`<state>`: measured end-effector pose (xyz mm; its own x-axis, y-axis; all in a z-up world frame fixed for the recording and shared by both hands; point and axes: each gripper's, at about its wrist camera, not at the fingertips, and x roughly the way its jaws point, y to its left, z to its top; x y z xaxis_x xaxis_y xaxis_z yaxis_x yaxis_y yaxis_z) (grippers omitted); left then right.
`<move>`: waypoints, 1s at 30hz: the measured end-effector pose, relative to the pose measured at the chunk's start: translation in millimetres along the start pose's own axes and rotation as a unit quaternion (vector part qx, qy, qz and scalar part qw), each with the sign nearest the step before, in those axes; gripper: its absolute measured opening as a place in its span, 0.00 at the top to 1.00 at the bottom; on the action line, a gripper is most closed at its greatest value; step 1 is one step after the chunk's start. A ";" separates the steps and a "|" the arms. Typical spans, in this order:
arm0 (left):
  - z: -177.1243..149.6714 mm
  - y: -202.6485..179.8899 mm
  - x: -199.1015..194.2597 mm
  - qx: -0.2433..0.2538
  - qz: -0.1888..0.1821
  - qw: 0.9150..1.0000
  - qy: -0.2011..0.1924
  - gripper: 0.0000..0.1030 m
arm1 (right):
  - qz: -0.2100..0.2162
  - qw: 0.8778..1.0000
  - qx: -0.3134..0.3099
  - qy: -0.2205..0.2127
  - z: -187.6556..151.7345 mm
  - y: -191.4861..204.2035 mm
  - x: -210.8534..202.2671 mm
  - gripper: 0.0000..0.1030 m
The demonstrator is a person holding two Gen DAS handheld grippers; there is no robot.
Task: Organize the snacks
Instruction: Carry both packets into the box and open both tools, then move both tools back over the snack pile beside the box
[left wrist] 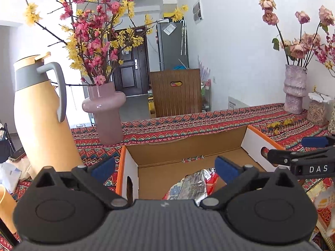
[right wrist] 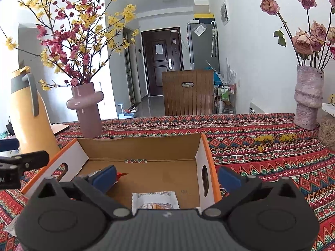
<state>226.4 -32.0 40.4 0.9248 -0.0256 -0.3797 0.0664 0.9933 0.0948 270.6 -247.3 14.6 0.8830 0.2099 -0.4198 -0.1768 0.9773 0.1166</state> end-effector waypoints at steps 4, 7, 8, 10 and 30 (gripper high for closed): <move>-2.8 2.9 -11.8 -0.013 -0.005 1.000 -0.006 0.00 | 0.001 1.000 0.000 -0.011 -3.6 0.8 -14.1 0.00; -6.0 5.1 -22.2 -0.020 -0.008 1.000 -0.011 0.00 | 0.001 1.000 0.000 -0.021 -7.6 1.8 -27.3 0.00; -7.8 5.9 -26.2 -0.022 -0.009 1.000 -0.014 0.00 | 0.000 1.000 -0.001 -0.025 -9.7 2.2 -32.7 0.00; -11.7 6.5 -34.4 -0.025 -0.009 0.999 -0.019 0.00 | -0.002 0.999 -0.005 -0.033 -14.4 3.6 -43.1 0.00; -80.2 27.4 -104.6 -0.057 -0.013 0.998 -0.015 0.00 | -0.019 0.999 -0.021 -0.030 -76.5 5.2 -121.9 0.00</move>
<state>101.4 7.0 8.9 0.9340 -0.0524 -0.3534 0.0484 0.9986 -0.0202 128.9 -265.6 -2.4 0.9136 0.1725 -0.3681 -0.1605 0.9850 0.0631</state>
